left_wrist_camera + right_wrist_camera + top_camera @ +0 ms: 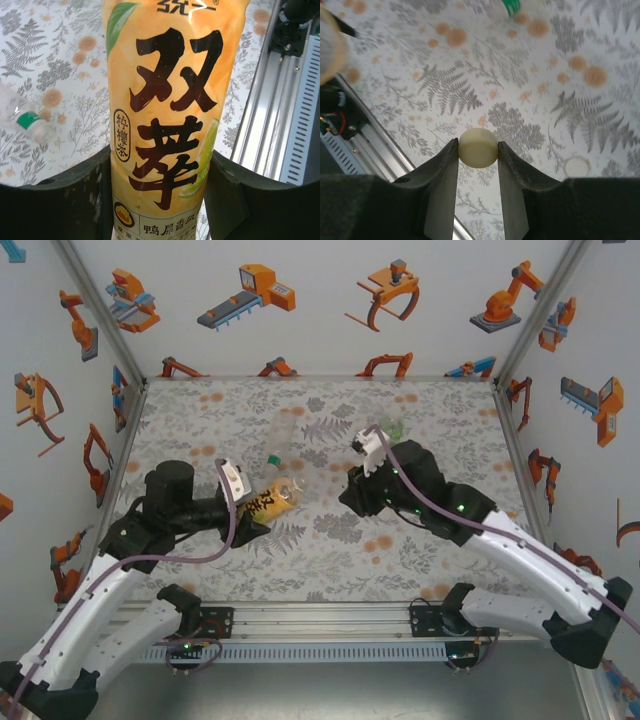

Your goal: Screw on the bottle caps

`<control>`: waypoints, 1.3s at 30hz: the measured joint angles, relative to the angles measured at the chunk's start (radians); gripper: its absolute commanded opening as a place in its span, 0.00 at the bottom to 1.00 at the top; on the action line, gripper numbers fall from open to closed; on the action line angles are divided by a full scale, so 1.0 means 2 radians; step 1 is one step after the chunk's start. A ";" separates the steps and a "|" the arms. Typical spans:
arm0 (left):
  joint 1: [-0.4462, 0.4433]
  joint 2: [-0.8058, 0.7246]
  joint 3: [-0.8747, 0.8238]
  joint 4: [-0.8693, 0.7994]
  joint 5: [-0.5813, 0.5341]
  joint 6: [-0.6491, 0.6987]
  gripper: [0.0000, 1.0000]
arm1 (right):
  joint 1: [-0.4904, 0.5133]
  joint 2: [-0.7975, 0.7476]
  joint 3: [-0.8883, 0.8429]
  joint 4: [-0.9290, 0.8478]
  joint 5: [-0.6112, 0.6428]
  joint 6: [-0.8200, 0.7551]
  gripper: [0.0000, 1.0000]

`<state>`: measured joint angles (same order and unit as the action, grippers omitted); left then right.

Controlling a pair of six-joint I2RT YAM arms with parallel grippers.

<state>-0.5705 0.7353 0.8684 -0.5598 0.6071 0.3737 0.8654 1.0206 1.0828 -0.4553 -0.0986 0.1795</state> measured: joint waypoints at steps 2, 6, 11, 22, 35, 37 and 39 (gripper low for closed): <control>-0.016 0.007 0.007 -0.002 -0.001 0.007 0.00 | 0.000 -0.013 0.017 -0.002 -0.031 -0.037 0.14; -0.053 0.026 0.022 -0.005 -0.006 0.019 0.00 | 0.000 -0.020 0.052 -0.006 -0.099 -0.103 0.14; -0.078 0.039 0.031 -0.009 -0.012 0.029 0.00 | 0.000 -0.031 0.071 -0.007 -0.183 -0.166 0.08; -0.104 0.040 0.053 -0.027 -0.018 0.040 0.00 | 0.002 -0.032 0.079 -0.005 -0.278 -0.223 0.04; -0.114 0.044 0.060 -0.047 -0.017 0.051 0.00 | 0.014 -0.014 0.087 -0.007 -0.291 -0.234 0.02; -0.114 0.045 0.060 -0.049 -0.017 0.053 0.00 | 0.017 -0.012 0.089 -0.011 -0.292 -0.235 0.02; -0.114 0.045 0.061 -0.052 -0.016 0.056 0.00 | 0.018 -0.009 0.094 -0.017 -0.293 -0.236 0.02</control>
<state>-0.7994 0.8246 0.9897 -0.6640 0.5743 0.4850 0.9020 1.0031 1.2709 -0.4900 -0.6849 -0.2932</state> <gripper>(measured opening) 0.562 0.351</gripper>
